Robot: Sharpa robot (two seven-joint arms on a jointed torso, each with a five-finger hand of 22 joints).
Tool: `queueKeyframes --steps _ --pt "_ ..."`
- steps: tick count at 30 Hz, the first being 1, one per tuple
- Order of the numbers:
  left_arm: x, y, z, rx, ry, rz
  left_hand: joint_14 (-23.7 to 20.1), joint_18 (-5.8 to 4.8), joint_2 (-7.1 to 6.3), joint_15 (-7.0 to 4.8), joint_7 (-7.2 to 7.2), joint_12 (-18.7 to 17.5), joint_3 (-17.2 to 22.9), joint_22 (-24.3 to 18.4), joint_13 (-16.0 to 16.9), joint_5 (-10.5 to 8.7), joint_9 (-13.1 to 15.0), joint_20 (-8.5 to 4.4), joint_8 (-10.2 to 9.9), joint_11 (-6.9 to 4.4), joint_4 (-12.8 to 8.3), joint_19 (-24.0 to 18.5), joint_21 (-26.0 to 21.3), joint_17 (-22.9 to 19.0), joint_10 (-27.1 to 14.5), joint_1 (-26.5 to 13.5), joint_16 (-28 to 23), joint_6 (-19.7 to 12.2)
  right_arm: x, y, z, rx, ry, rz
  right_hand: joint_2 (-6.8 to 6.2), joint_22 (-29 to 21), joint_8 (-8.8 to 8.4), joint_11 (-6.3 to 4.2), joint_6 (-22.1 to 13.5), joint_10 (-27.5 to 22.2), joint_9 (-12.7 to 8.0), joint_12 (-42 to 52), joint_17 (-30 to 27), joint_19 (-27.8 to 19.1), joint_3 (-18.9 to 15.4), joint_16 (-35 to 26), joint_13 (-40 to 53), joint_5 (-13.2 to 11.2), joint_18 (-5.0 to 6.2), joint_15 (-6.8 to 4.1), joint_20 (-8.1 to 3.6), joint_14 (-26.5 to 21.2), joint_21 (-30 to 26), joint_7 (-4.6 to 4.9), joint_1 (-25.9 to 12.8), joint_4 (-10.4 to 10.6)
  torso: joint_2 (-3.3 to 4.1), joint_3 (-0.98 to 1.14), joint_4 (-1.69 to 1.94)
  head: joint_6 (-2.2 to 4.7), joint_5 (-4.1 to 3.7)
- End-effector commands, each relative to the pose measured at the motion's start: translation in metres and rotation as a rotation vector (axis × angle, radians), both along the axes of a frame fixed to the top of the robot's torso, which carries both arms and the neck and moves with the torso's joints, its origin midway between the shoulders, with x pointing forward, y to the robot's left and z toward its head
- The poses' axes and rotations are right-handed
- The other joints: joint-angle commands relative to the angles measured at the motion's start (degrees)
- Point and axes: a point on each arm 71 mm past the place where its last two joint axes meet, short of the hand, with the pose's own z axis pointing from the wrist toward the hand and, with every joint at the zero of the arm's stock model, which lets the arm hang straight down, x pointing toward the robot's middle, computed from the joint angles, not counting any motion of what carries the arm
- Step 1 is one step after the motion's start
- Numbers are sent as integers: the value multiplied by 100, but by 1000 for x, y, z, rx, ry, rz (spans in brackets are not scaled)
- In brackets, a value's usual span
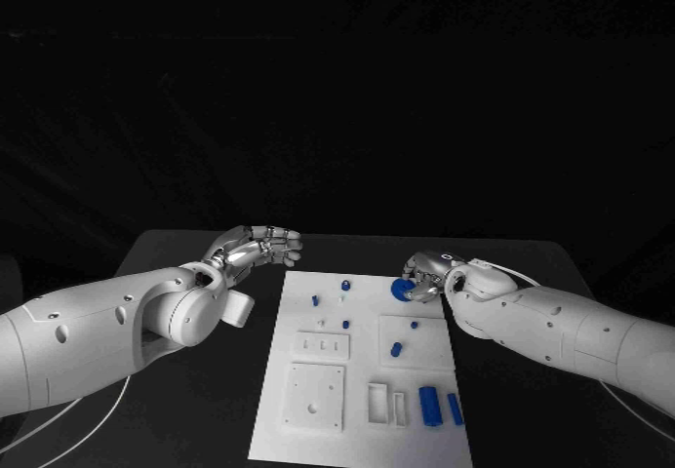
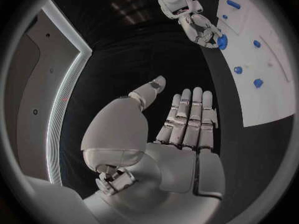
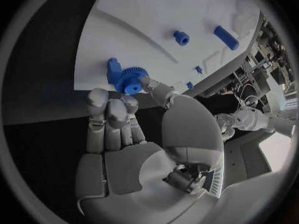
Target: Assemble the parts on the task board
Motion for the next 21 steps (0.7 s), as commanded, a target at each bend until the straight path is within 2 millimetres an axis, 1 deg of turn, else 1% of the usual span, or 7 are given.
queueKeyframes --steps 1,6,11,14,15,18,21 --pt "-1 -2 1 -11 -1 -16 38 63 3 -1 23 -23 3 -10 -1 -24 5 -9 -36 16 -25 -31 33 5 -3 -57 -33 -15 -3 3 -9 -24 55 17 29 123 40 -35 72 -18 9 30 12 -35 6 -35 -11 37 370 -31 -14 16 30 12 -49 16 -1 0 -5 -4 3" --pt "-1 -2 1 -11 -1 -16 38 64 3 -2 25 -24 5 -10 -2 -23 5 -10 -37 18 -27 -32 34 6 -4 -54 -33 -17 -5 3 -18 -50 58 17 27 123 42 -39 77 -19 9 31 16 -38 7 -38 -15 44 370 -35 -14 16 35 8 -49 9 2 0 -4 -10 11" --pt "-1 -1 1 -11 0 -15 39 65 2 -2 26 -25 8 -10 -2 -22 5 -10 -38 19 -29 -33 34 7 -4 -51 -33 -17 -7 3 -24 -76 56 20 2 121 32 -39 59 -27 2 32 24 -49 16 -48 -27 40 370 -36 -15 17 42 9 -28 -26 12 5 14 -25 16" --pt "-1 -1 1 -10 0 -13 39 65 2 -2 26 -25 9 -11 -2 -22 5 -10 -38 19 -30 -33 35 7 -4 -50 -34 -17 -8 3 -25 -84 58 22 -12 120 27 -32 49 -32 -2 33 30 -53 28 -54 -34 41 370 -31 -16 18 46 17 -3 -53 9 5 12 -33 23" --pt "-1 0 1 -10 0 -13 39 65 2 -2 26 -25 9 -11 -2 -22 5 -11 -38 19 -30 -33 35 7 -4 -49 -34 -17 -8 3 -26 -88 57 24 -13 119 34 -28 63 -35 -1 36 35 -59 48 -59 -40 86 370 -26 -18 19 49 20 33 -83 9 5 10 -36 27" --pt "-1 0 1 -9 0 -11 40 65 1 -2 27 -25 11 -11 -2 -22 5 -11 -39 19 -31 -33 35 7 -3 -48 -34 -17 -9 2 -27 -93 54 26 51 117 62 -31 114 -42 5 51 57 -70 114 -77 -61 437 370 -27 -13 25 67 16 120 -194 10 6 3 -43 35" --pt "-2 0 1 -9 0 -12 40 65 2 -2 27 -25 12 -11 -2 -22 6 -11 -39 19 -32 -34 35 8 -3 -47 -34 -16 -9 3 -27 -96 50 29 90 113 94 -50 180 -45 12 60 72 -79 200 -93 -81 588 370 -45 0 32 75 -5 167 -261 5 7 -11 -51 40"
